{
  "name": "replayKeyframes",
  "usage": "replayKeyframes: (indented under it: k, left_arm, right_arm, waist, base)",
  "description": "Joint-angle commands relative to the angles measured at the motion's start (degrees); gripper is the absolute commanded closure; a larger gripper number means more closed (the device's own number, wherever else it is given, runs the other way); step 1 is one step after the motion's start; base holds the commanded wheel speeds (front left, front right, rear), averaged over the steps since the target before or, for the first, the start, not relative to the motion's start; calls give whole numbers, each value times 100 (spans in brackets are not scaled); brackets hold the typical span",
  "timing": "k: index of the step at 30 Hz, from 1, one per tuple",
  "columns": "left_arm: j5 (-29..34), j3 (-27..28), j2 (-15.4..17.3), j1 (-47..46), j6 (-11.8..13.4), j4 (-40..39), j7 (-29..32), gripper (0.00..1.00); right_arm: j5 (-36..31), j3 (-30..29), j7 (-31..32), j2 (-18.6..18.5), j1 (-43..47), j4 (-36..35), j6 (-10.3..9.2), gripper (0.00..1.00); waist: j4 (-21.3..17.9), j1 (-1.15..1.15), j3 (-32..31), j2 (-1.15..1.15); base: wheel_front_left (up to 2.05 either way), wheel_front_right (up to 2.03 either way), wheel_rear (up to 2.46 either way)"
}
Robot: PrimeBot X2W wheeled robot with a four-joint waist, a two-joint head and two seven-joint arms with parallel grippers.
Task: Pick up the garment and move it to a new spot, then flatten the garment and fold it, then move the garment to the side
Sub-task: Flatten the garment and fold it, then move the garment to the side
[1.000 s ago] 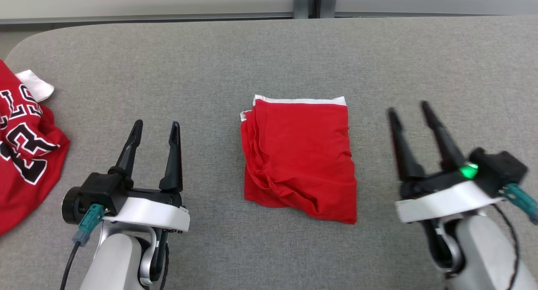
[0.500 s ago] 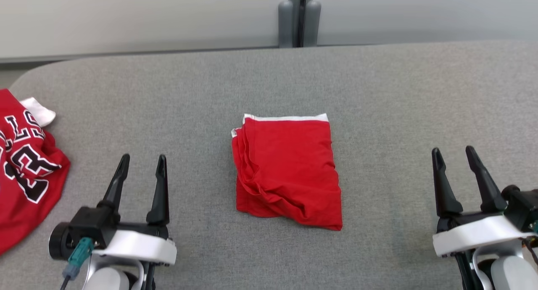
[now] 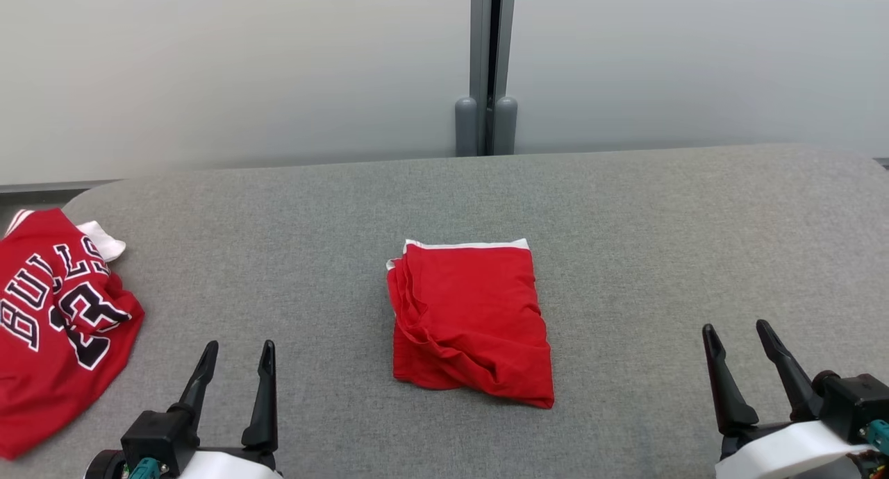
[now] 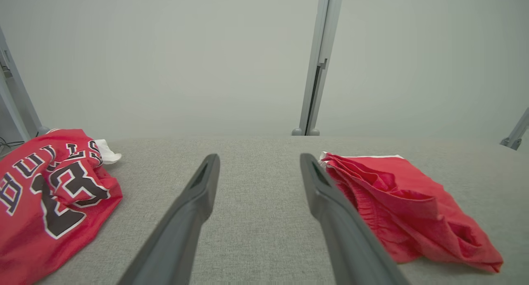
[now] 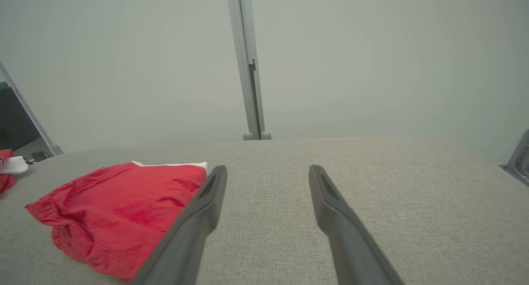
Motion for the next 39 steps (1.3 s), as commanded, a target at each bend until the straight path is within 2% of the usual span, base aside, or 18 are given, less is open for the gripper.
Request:
replayKeyframes:
  k: [1, 29, 37, 39]
  left_arm:
    - [-30, 4, 35, 53, 50, -44, 28, 0]
    - [-144, -79, 62, 70, 163, -26, 29, 0]
    - [-184, -121, 36, -157, 100, -102, -24, 0]
    - [-164, -153, 18, -286, 83, -122, -25, 0]
  right_arm:
    - [-21, -5, 59, 7, 87, -87, 0, 0]
    - [-32, -44, 314, 58, 132, -217, 0, 0]
    - [16, -154, 349, 18, 116, -77, 0, 0]
    - [33, -183, 360, -2, 49, 20, 0, 0]
  waist:
    - [-21, 0, -83, 0]
    - [9, 0, -191, 0]
    - [268, 0, -52, 0]
    - [432, 0, 54, 0]
  base:
    - [0, 0, 0]
    - [0, 0, 0]
    - [0, 0, 0]
    - [0, 0, 0]
